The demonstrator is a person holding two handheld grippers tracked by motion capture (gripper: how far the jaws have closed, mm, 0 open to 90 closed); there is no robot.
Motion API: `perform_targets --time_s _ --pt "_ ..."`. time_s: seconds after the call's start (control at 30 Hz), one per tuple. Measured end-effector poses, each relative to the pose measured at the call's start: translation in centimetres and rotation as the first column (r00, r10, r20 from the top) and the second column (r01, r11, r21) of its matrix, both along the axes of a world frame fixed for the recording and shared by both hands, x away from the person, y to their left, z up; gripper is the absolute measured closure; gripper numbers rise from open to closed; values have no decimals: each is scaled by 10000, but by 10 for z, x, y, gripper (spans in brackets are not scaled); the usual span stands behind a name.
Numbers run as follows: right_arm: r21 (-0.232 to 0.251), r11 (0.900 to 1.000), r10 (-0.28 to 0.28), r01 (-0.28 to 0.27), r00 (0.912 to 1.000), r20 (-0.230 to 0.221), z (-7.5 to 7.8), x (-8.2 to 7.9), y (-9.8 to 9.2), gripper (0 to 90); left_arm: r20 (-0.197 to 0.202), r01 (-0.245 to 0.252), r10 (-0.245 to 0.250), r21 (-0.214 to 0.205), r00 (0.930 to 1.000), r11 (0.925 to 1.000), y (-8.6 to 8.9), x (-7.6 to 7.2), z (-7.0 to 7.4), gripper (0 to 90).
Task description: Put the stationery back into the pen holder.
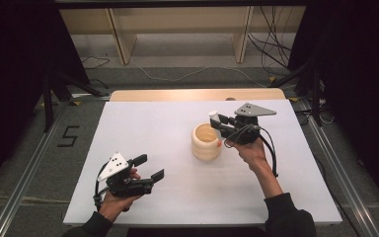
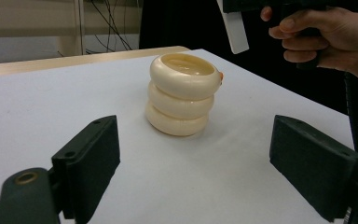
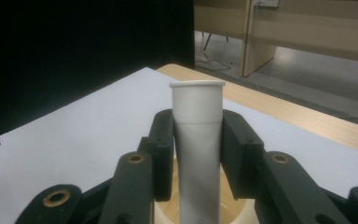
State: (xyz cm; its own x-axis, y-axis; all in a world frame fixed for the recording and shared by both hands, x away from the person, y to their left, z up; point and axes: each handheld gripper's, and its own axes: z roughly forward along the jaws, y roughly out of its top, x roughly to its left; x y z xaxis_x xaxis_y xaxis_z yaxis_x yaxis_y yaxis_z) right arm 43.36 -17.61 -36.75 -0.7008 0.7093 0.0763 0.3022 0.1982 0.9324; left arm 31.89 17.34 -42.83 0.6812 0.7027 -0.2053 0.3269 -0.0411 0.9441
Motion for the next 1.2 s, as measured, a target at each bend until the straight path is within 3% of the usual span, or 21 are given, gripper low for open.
perform_targets --time_s 0.7,1.2 --pt "-53 10000 -19 19 10000 -68 0 13 24 674 19 -33 33 -51 10000 10000 1 0 0 155" --pt "-245 9996 -169 160 9992 -364 -12 22 33 673 26 -34 34 -58 10000 10000 1 0 1 154"
